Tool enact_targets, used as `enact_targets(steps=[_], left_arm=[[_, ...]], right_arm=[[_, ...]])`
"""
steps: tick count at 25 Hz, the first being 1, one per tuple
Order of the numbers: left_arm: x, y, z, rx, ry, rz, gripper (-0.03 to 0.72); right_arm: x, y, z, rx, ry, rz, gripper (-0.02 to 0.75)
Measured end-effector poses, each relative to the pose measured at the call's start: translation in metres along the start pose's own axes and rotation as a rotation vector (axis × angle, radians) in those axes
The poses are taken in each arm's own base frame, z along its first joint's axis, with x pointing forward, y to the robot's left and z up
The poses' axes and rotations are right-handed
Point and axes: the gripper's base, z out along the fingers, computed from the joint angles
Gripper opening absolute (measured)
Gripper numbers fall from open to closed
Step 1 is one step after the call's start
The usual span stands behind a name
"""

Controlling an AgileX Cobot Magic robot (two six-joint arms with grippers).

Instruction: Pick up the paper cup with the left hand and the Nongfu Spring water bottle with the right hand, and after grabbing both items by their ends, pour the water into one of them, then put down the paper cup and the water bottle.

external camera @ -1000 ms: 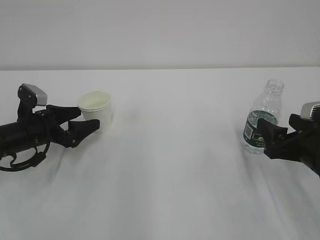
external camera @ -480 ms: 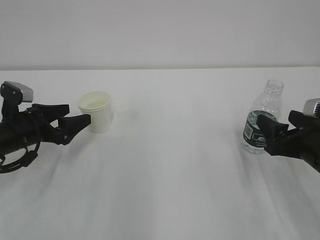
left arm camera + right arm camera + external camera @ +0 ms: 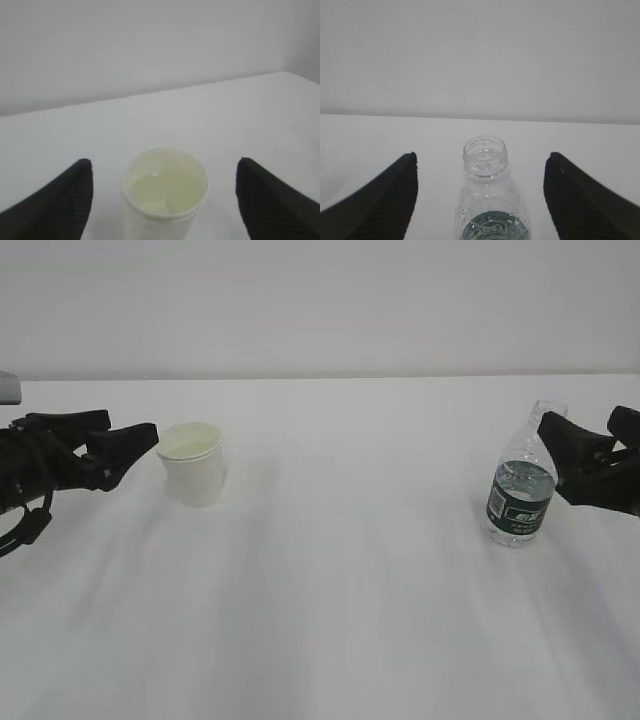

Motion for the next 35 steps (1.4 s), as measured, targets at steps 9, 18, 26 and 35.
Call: enact_targets(steps=[9,18,26,35], left_arm=[[-0.06,-0.017,-0.015,0.01,-0.155,0.068,0.618],[-0.104,-0.033,-0.041,-0.074,-0.147,0.131,0.594],[-0.135,-0.056,-0.067,-0.065,-0.177,0.123,0.588],[-0.175,-0.086,-0.117,-0.174,-0.248,0.22,0.587]], right_arm=[[-0.038,-0.001,-0.027,0.04,-0.041,-0.005,0.589],[-0.066,0.001,-0.062,0.068,-0.054,-0.009,0.589],[-0.102,0.002,-0.09,0.09,-0.077,-0.019,0.589],[-0.131,0.003,-0.115,0.111,-0.061,-0.043,0.589]])
